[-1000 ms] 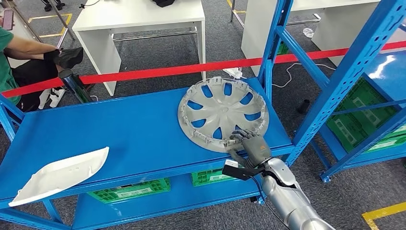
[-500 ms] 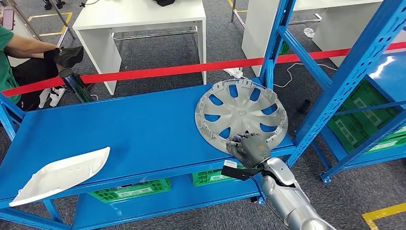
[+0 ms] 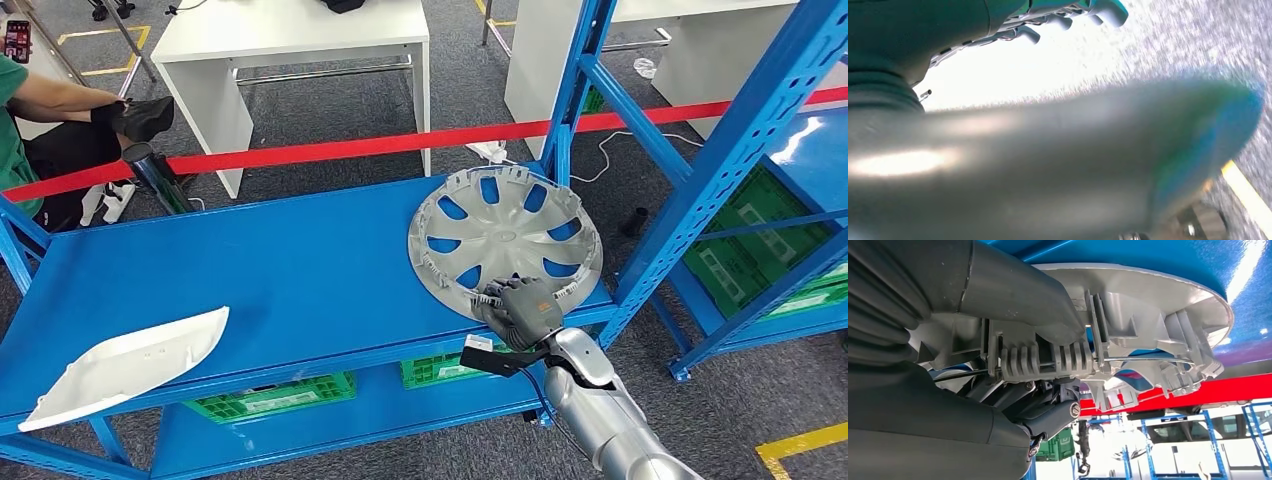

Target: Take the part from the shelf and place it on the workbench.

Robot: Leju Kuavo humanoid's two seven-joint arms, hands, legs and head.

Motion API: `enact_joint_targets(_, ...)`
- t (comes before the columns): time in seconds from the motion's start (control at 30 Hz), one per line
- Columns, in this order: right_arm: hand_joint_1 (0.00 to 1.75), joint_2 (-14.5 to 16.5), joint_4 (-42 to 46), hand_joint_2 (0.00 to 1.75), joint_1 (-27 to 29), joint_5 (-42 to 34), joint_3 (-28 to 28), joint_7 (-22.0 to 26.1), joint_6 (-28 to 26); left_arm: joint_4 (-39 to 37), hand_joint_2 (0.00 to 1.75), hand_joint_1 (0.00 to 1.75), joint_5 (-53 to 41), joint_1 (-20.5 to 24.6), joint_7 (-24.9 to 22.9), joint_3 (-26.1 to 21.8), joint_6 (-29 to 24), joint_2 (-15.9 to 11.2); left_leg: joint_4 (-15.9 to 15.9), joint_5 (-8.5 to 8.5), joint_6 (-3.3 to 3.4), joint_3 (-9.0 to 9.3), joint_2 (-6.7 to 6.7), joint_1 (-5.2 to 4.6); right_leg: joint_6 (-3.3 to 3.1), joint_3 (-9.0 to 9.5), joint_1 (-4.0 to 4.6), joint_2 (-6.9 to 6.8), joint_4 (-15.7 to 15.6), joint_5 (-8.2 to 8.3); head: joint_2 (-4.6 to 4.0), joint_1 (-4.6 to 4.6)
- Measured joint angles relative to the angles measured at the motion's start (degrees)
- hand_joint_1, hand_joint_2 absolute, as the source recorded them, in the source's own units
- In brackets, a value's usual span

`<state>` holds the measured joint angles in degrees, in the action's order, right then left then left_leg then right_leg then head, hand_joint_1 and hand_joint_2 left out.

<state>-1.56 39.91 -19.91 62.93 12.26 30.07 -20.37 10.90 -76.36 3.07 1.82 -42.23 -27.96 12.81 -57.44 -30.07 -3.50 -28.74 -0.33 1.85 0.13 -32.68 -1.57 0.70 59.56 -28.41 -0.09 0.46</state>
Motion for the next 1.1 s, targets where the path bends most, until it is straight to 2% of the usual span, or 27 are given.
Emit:
enact_joint_targets(0.13, 1.75, -0.09, 0.57, 1.75, 0.25, 0.68, 0.1, -0.38, -0.31, 0.01, 1.75, 0.0, -0.56, 0.03, -0.97, 0.01, -3.76, -0.02, 0.0, 0.0, 0.0, 0.0, 0.0, 0.0, 0.0, 0.0, 0.0, 0.0, 0.0, 0.0, 0.0, 0.0)
enact_joint_targets(0.33, 1.75, -0.2, 1.71, 1.75, 0.64, 1.35, 0.4, -0.84, -1.11, 0.01, 1.75, 0.0, -0.71, 0.07, -0.88, 0.01, -4.41, -0.03, 0.0, 0.0, 0.0, 0.02, -0.01, 0.0, 0.0, -0.02, 0.0, 0.0, 0.0, 0.0, 0.0, 0.0)
enact_joint_targets(0.57, 1.75, -0.23, 4.36, 1.75, 1.96, 2.48, 0.7, -3.24, -4.57, 0.01, 1.75, 0.0, -1.22, 0.1, -1.76, 0.15, -5.71, -0.02, 0.0, 0.0, 0.0, -0.05, -0.04, 0.0, 0.0, -0.08, 0.0, -0.01, 0.0, 0.0, 0.0, 0.0)
enact_joint_targets(0.77, 1.75, -0.23, 6.96, 1.75, 2.65, 1.98, 0.7, -4.08, -9.42, 0.01, 1.75, 0.0, -0.24, 0.23, 0.4, 0.15, -6.13, 0.19, 0.0, 0.0, 0.0, -0.19, -0.03, -0.01, 0.01, -0.22, -0.01, -0.01, 0.0, 0.01, 0.0, 0.0)
enact_joint_targets(0.93, 1.75, -0.23, 9.66, 1.75, 2.59, 6.24, 0.73, -6.54, -13.48, 0.0, 1.75, 0.0, 0.83, 0.5, 1.55, 0.05, -6.14, 0.57, 0.0, 0.01, 0.01, -0.27, -0.03, -0.01, 0.01, -0.28, -0.01, 0.0, 0.0, 0.01, 0.0, -0.01)
enact_joint_targets(1.1, 1.75, -0.23, 12.68, 1.75, 1.98, 11.98, 1.38, -9.3, -14.23, -0.01, 1.75, 0.0, 1.32, 0.64, 2.49, -0.15, -5.41, 1.03, 0.0, 0.01, 0.01, -0.35, -0.04, -0.01, 0.01, -0.35, -0.01, -0.01, 0.0, 0.01, 0.0, 0.0)
